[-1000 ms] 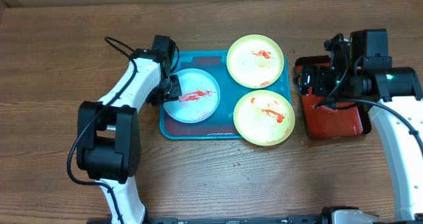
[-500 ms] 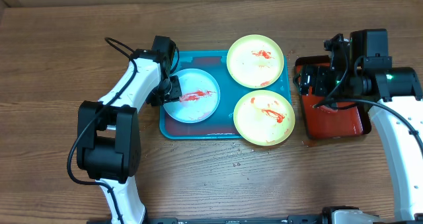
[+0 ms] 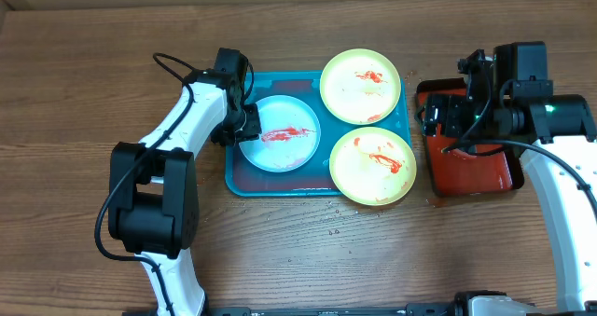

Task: Clean dirty plates on tray and stack at the side
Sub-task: 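Lower the right gripper into the red tray and grasp the sponge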

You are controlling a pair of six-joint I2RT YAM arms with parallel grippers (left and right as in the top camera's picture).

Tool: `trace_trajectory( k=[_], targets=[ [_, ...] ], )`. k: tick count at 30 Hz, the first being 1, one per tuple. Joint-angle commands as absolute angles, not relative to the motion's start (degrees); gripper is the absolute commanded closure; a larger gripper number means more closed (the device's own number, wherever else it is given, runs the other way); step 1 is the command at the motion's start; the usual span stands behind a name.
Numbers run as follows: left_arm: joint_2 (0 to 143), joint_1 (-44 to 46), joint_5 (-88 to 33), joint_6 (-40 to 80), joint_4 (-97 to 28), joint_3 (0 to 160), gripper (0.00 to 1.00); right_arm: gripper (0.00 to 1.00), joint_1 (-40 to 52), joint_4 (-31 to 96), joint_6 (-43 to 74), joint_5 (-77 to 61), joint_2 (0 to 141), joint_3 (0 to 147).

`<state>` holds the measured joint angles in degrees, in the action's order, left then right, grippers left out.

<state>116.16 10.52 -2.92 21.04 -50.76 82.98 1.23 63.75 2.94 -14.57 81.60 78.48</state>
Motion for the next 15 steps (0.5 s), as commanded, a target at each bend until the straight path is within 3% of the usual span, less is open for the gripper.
trace_trajectory(
  k=[1,15],
  targets=[
    [117.0,11.0,0.2,19.3,-50.6,82.6,0.62,0.06,1.5,63.6,2.5,-14.0,81.4,79.9],
    [117.0,11.0,2.9,19.3,-48.6,82.5,0.76,0.06,1.5,63.6,2.5,-14.0,81.4,79.9]
  ],
)
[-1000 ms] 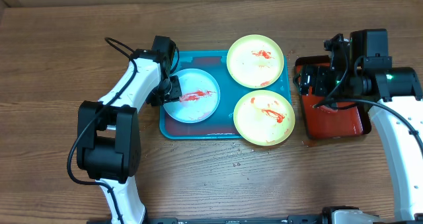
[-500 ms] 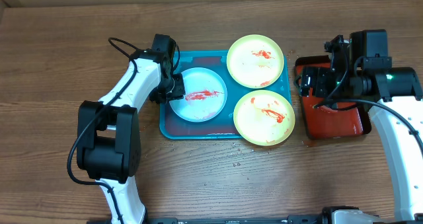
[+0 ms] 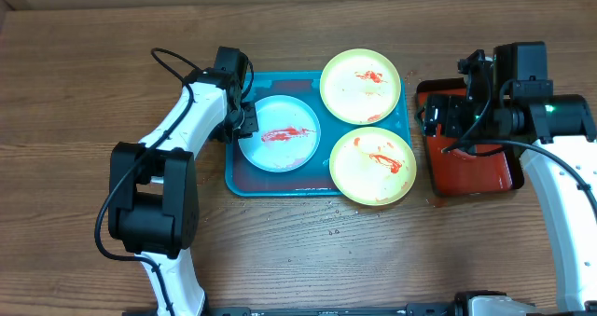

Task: Clean dirty plates on tray and stack at the side
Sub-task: 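Lower the right gripper into the red tray and grasp the sponge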

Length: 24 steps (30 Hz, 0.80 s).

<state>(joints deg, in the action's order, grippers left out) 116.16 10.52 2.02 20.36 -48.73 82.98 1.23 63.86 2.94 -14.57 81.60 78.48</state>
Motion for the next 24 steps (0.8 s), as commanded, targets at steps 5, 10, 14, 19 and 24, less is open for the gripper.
trace_trajectory(
  k=[5,10,14,19,24],
  targets=[
    [117.0,11.0,1.1,19.3,-47.8,81.8,0.76,0.06,1.5,63.6,2.5,-14.0,81.4,79.9],
    [117.0,10.9,1.0,19.7,-44.7,78.7,0.76,0.06,1.5,63.6,2.5,-13.9,81.4,79.9],
    [117.0,10.9,1.0,20.3,-44.3,77.7,0.96,0.08,1.5,63.5,2.5,-13.4,81.4,79.9],
    [117.0,10.9,1.0,20.3,-43.5,77.7,0.96,0.14,1.1,63.1,8.4,-5.6,81.5,79.9],
    [117.0,10.9,1.0,20.3,-43.7,77.7,0.96,0.18,-3.0,63.6,10.7,-4.5,83.6,83.8]
  ],
)
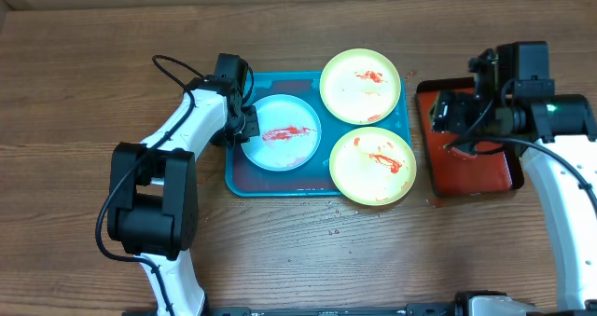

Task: Clean dirty plates on tray and stack at the side
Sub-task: 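Lower the right gripper into the red tray and grasp the sponge, then lift the sponge with the right gripper and carry it over the white plate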

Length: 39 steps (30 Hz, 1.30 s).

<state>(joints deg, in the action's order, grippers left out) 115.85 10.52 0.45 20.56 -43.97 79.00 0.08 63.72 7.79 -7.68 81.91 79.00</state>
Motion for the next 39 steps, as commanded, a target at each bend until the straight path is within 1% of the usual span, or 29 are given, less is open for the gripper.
trace_trajectory(
  k=[1,7,10,11,12,13,17,19,24,25,27,29,33,36,39],
  targets=[
    [117.0,10.9,1.0,20.3,-43.7,77.7,0.96,0.18,-4.3,64.1,10.7,-4.6,84.9,85.5],
    [117.0,10.9,1.0,20.3,-43.6,77.7,0.96,0.18,-8.5,68.1,10.0,-4.6,94.8,93.2],
    [117.0,10.9,1.0,20.3,-43.6,77.7,0.96,0.24,-9.6,69.8,10.1,-4.5,99.8,93.2],
    [117.0,10.9,1.0,20.3,-43.6,77.7,0.96,0.28,-9.8,70.5,10.1,-4.5,101.5,93.1],
    [117.0,10.9,1.0,20.3,-43.6,77.7,0.96,0.36,-10.0,71.0,10.1,-4.5,102.8,92.9],
    [117.0,10.9,1.0,20.3,-43.6,77.7,0.96,0.4,-10.2,71.5,10.1,-4.3,104.4,92.7],
    [117.0,10.9,1.0,20.3,-43.3,77.7,0.96,0.41,-10.3,70.7,10.8,0.1,110.2,90.9],
    [117.0,10.9,1.0,20.3,-43.3,77.7,0.96,0.43,-10.5,69.5,10.8,1.2,112.0,90.5],
    [117.0,10.9,1.0,20.3,-43.3,77.7,0.96,0.43,-11.0,63.1,10.0,1.7,115.3,90.0],
    [117.0,10.9,1.0,20.3,-43.3,77.7,0.96,0.42,-11.0,61.8,9.1,1.8,116.1,90.0],
    [117.0,10.9,1.0,20.3,-43.3,77.7,0.96,0.35,-11.0,60.4,7.8,1.9,117.6,90.0],
    [117.0,10.9,1.0,20.3,-43.4,77.7,0.96,0.32,-11.0,60.4,6.8,2.4,118.9,90.0],
    [117.0,10.9,1.0,20.3,-43.4,77.7,0.96,0.31,-11.0,61.0,6.8,3.6,120.4,90.0],
    [117.0,10.9,1.0,20.3,-43.4,77.7,0.96,0.4,-11.0,62.9,7.3,3.0,120.4,90.0],
    [117.0,10.9,1.0,20.3,-43.3,77.7,0.96,0.54,-11.0,64.2,7.6,2.1,120.5,89.8]
  ],
)
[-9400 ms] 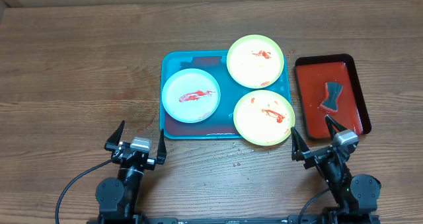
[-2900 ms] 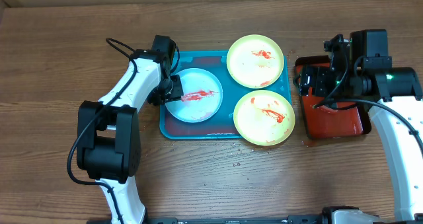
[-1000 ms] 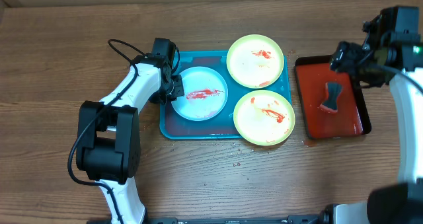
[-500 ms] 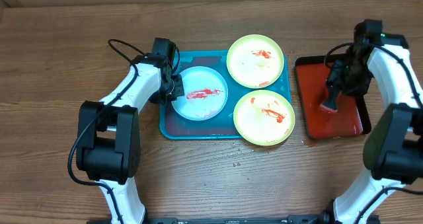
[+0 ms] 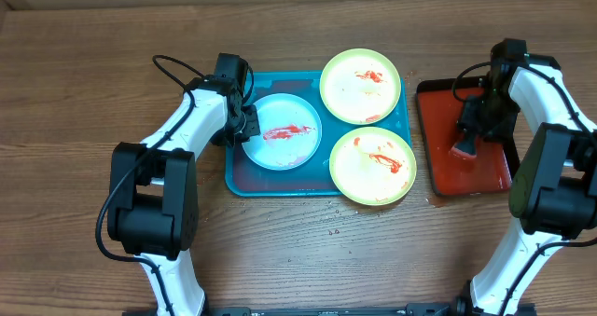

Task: Clean dirty plates on tray and stack at the side
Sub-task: 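Lift the sponge with the right gripper and carry it over the white plate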

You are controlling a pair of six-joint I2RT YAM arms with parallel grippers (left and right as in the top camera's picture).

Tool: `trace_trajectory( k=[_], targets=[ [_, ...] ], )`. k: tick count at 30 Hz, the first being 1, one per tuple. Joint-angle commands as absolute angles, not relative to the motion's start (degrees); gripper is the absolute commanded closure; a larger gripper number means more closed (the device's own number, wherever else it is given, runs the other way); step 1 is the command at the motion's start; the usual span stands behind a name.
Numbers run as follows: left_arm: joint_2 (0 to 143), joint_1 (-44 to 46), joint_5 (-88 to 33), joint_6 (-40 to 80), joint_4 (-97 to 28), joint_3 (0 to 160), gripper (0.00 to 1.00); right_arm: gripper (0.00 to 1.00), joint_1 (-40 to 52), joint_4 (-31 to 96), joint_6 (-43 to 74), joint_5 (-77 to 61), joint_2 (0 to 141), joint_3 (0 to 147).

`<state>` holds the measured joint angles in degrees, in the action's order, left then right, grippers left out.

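On the teal tray [image 5: 244,178] lie three dirty plates. A light blue plate [image 5: 282,132] with a red smear is on the left. One yellow-green plate [image 5: 361,86] sits at the back and another yellow-green plate [image 5: 372,165] at the front, both with red stains. My left gripper [image 5: 244,124] sits at the blue plate's left rim and looks shut on it. My right gripper [image 5: 465,141] is low inside the red tray [image 5: 485,176], its tip at a pinkish sponge [image 5: 464,151]. How its fingers stand is hidden.
The red tray stands to the right of the teal tray, with a narrow strip of wood between them. Bare wooden table [image 5: 308,251] lies in front of both trays and to the left of the left arm.
My right arm has dropped from above the red tray's back left down into it, and its tip now rests at the pinkish sponge. The left gripper and the plates have not moved.
The left gripper stayed at the blue plate's left rim throughout, shifting only slightly. The right arm hung high over the red tray's left side at first, then moved a little to the right. Now it is low in the tray at the sponge.
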<state>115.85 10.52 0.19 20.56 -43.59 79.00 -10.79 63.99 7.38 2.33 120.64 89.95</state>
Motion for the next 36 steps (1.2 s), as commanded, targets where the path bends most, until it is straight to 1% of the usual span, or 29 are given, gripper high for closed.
trace_trajectory(
  k=[1,10,11,12,13,14,15,22,28,32,36],
  targets=[
    [117.0,10.9,1.0,20.3,-43.3,77.7,0.96,0.55,-11.0,64.0,7.7,2.0,120.5,89.5],
    [117.0,10.9,1.0,20.1,-43.3,77.7,0.96,0.62,-11.0,59.7,7.7,2.0,120.5,84.4],
    [117.0,10.9,1.0,20.1,-43.3,77.7,0.96,0.64,-11.0,58.9,7.7,2.0,120.5,83.7],
    [117.0,10.9,1.0,20.1,-43.3,77.7,0.96,0.7,-11.0,58.2,7.7,2.0,120.5,83.2],
    [117.0,10.9,1.0,20.1,-43.3,77.7,0.96,0.79,-11.0,57.9,7.7,2.1,120.5,82.9],
    [117.0,10.9,1.0,20.1,-43.4,77.7,0.96,0.91,-11.0,57.8,7.7,2.1,120.5,82.9],
    [117.0,10.9,1.0,20.1,-43.4,77.7,0.96,0.96,-11.0,57.8,7.7,2.1,120.4,83.0],
    [117.0,10.9,1.0,20.1,-43.4,77.7,0.96,0.96,-10.9,63.4,7.7,1.6,118.6,87.9],
    [117.0,10.9,0.4,18.8,-43.5,77.7,0.96,0.96,-9.9,69.8,8.1,-1.4,112.6,93.7],
    [117.0,10.9,0.4,17.4,-43.6,77.7,0.96,0.96,-8.2,71.1,7.7,-2.3,110.1,94.3],
    [117.0,10.9,0.1,16.6,-43.6,77.7,0.96,0.96,-4.5,71.7,7.0,-3.3,109.8,94.3]
  ],
)
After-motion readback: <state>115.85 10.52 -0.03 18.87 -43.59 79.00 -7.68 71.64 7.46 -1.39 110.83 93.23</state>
